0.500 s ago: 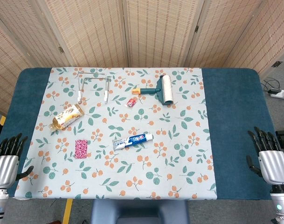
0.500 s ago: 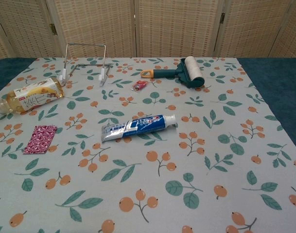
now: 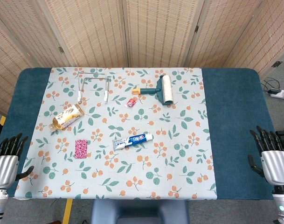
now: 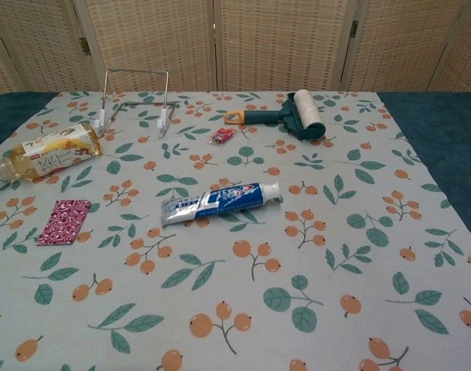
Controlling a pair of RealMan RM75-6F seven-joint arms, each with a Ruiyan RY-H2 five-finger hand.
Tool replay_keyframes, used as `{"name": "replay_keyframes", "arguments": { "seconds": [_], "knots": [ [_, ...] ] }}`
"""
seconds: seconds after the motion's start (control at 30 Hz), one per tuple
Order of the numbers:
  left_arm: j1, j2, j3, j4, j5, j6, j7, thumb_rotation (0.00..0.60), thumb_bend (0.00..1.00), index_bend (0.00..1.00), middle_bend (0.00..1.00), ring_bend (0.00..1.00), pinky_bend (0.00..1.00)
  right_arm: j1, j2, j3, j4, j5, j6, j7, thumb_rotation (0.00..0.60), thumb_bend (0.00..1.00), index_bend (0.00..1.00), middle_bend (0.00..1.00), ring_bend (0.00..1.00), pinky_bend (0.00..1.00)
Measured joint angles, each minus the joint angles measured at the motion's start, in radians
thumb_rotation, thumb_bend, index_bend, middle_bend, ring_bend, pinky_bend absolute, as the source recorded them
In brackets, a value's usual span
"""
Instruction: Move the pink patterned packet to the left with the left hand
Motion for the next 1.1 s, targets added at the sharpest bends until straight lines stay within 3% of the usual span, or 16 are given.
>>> {"name": "replay_keyframes", "arguments": {
  "seconds": [0.3,0.47,0.6,0.83,1.0,1.1],
  "knots": [
    [-0.028,0.002,-0.011,0.006,0.006,-0.029,-0.027,0.6,0.26,0.13,0.0,0.01,0.0,0.002,0.015,0.002,-0.012,-0.004,-0.002,0.003,0.6,0.5,0.0,0.0,0.0,0.0],
    [-0.074,0.003,-0.017,0.009,0.033,-0.075,-0.06,0.6,0.32,0.18,0.03,0.04,0.0,0.001,0.011,0.004,-0.013,-0.001,0.002,-0.006,0.6,0.5,0.0,0.0,0.0,0.0],
    [-0.111,0.003,-0.018,0.012,0.043,-0.13,-0.07,0.6,0.41,0.22,0.03,0.03,0.0,-0.003,0.005,0.003,-0.006,0.004,0.004,-0.003,0.6,0.5,0.0,0.0,0.0,0.0],
    [-0.188,0.014,-0.02,-0.007,0.022,-0.277,-0.114,0.6,0.7,0.25,0.02,0.0,0.0,-0.004,0.009,0.006,-0.006,0.006,0.007,0.0,0.6,0.5,0.0,0.0,0.0,0.0],
    [-0.258,0.008,-0.024,-0.021,-0.022,-0.394,-0.107,0.599,0.74,0.26,0.0,0.0,0.0,-0.003,0.008,0.006,0.0,0.007,0.003,0.007,0.6,0.49,0.0,0.0,0.0,0.0],
    [-0.281,-0.015,-0.023,-0.017,-0.043,-0.423,-0.066,0.56,0.75,0.26,0.0,0.0,0.0,-0.003,0.006,0.006,0.003,0.007,0.002,0.009,0.6,0.49,0.0,0.0,0.0,0.0]
  ]
}}
